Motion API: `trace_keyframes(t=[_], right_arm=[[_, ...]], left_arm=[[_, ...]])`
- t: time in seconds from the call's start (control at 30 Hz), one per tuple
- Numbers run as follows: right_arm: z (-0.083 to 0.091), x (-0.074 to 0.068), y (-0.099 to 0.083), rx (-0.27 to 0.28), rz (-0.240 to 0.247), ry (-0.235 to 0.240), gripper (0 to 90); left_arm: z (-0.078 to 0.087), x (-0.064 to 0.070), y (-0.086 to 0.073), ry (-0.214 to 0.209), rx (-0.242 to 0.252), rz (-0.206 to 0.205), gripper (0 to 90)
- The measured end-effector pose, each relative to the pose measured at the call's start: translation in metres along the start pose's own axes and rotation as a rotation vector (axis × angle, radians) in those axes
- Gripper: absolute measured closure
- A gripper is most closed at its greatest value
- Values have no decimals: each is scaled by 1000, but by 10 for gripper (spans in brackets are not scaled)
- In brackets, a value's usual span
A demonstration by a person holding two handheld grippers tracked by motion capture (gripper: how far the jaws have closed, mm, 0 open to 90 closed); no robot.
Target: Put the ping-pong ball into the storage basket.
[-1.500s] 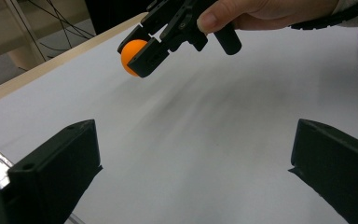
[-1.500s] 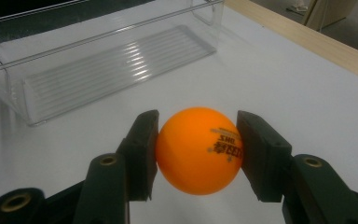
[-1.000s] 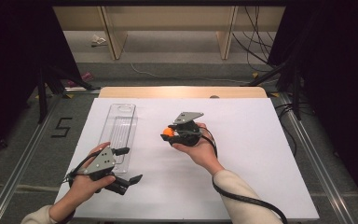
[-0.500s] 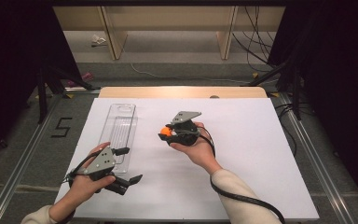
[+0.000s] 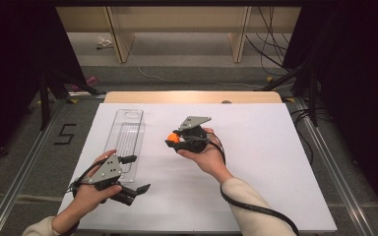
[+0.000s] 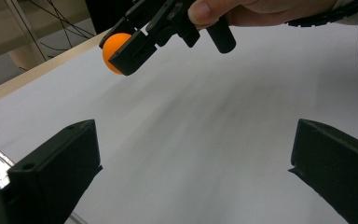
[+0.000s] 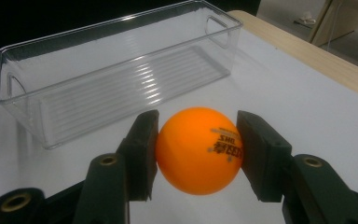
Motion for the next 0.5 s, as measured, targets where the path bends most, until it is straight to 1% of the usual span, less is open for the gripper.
trace_keyframes(t=[0.5], right_arm=[[-3, -3, 6, 9, 4, 8, 515]], left_arm=[[0, 0, 0, -1, 1, 0, 8]])
Point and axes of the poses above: each handheld gripper's, and its own axes: z roughly backward along the jaws, y roughly out of its top, x roughly to its right, the point moved 10 cm from there along -z, roughly forward along the jaws, and after that the axes turned 2 degrees about y, right-handed, at the moved point
